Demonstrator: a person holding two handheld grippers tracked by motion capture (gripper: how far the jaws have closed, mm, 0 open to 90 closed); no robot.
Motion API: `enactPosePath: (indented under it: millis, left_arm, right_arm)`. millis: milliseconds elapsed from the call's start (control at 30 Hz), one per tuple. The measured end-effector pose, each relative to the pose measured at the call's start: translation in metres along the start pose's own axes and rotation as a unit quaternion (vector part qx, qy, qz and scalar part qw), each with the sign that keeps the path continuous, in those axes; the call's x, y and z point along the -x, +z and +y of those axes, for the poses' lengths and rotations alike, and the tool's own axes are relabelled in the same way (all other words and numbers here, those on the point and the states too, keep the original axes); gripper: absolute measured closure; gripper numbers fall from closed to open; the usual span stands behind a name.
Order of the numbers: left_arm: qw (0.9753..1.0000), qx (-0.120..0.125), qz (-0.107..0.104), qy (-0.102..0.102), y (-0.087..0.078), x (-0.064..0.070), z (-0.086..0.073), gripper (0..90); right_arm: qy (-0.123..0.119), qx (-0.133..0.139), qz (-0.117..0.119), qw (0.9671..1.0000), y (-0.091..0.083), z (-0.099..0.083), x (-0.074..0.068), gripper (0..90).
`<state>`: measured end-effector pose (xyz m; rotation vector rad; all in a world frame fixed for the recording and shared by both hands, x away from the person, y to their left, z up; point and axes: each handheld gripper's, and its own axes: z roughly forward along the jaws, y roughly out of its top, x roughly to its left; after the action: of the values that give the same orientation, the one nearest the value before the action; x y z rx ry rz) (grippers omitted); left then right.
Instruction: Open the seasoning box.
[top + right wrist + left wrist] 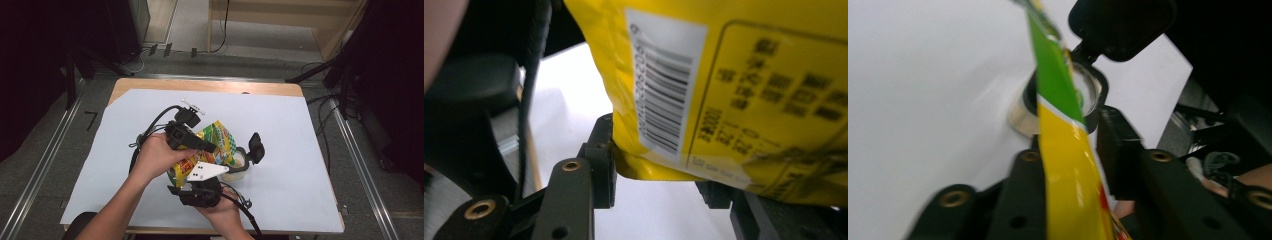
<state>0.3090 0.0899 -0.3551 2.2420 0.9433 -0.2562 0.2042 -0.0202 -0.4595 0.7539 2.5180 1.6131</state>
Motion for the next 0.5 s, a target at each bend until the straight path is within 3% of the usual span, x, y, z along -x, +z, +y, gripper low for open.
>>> enactPosePath:
  millis: [100, 233, 367, 500]
  left_arm:
    - [0.9999, 0.008, -0.007, 0.001, -0.0034, -0.0006, 0.0003, 68.2]
    - [1.0, 0.007, -0.007, 0.0, -0.0037, 0.0013, -0.0001, 66.5]
    - [0.9999, 0.002, -0.008, -0.007, -0.0042, 0.0012, 0.0002, 69.6]
    - [0.9997, -0.016, 0.02, 0.0, -0.0017, 0.0054, 0.0022, 81.6]
  right_arm:
    - [0.017, 0.016, 0.01, 0.9997, -0.0045, 0.0013, 0.0031, 59.1]
    - [0.019, 0.021, 0.011, 0.9996, -0.0054, 0.0009, 0.0037, 59.1]
    - [0.02, 0.021, 0.015, 0.9995, -0.0058, 0.0006, 0.0031, 59.2]
    - [0.01, 0.012, 0.002, 0.9999, -0.0034, 0.0003, 0.0023, 59.1]
